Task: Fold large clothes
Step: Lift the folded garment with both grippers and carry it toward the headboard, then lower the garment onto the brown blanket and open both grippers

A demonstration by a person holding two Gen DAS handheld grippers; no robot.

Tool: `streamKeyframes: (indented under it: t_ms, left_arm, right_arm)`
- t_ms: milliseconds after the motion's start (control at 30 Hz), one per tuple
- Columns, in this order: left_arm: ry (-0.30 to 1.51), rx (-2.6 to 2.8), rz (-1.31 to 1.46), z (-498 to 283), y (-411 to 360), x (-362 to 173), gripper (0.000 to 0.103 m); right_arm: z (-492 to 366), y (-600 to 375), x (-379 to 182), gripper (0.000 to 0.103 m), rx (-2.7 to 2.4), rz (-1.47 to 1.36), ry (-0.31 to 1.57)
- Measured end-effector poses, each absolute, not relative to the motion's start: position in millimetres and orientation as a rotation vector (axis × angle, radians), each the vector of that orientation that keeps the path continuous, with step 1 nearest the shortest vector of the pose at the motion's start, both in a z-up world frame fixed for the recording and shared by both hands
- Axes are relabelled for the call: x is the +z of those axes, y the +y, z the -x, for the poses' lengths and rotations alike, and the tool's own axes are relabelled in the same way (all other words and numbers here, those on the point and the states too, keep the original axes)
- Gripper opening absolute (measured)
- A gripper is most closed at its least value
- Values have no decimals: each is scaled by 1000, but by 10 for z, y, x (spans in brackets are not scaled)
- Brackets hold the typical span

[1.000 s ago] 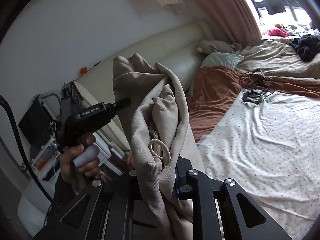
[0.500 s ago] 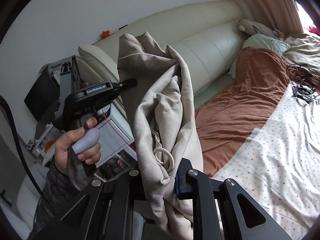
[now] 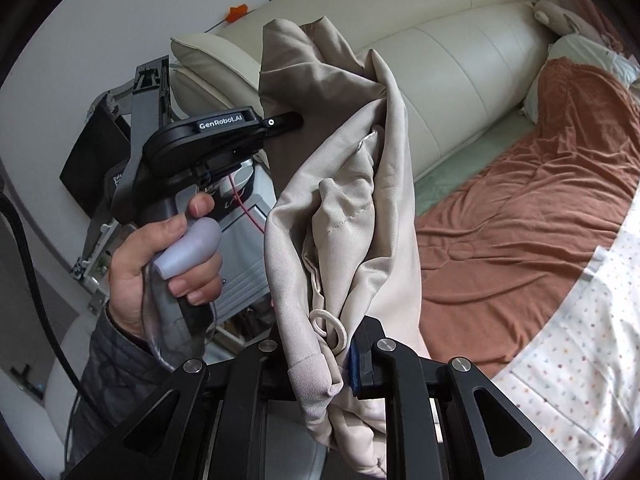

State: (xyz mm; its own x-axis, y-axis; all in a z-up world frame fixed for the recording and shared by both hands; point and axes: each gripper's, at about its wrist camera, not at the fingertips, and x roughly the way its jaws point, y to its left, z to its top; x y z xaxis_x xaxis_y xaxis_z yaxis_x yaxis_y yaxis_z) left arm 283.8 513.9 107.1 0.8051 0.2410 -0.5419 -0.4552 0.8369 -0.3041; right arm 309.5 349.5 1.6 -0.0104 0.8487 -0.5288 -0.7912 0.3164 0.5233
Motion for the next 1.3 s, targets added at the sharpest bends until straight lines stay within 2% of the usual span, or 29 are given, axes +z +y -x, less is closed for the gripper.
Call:
streamKeyframes:
  t_ms: [233,733,1033,1133,1167,1300]
  left_arm:
    - [545,423,458,-3203,5358,783,14]
    - [673,456,440,-4578,5683,290,14]
    - [775,492,328,-5369,5760,-257,15]
    - [782,522,332,-5333,5763,-428,21]
    - [796,508,344,-5298,5759,-507,28]
    - [846,496,327,-5036,5726,-744,28]
  right_arm:
    - [-3512,3675,-337,17,1294,-106,979]
    - [-5119,3569,-956,17,1212,-213,1048]
    - [-5934,3500,-1841,17,1148,-326,1132]
    - [-6191,3507,-2402,17,1040,-347,1235]
    - [-6252,3492,-2564,17,1015,-353,1260]
    - [-6341,3433,-2790,17,1034,-425,1289]
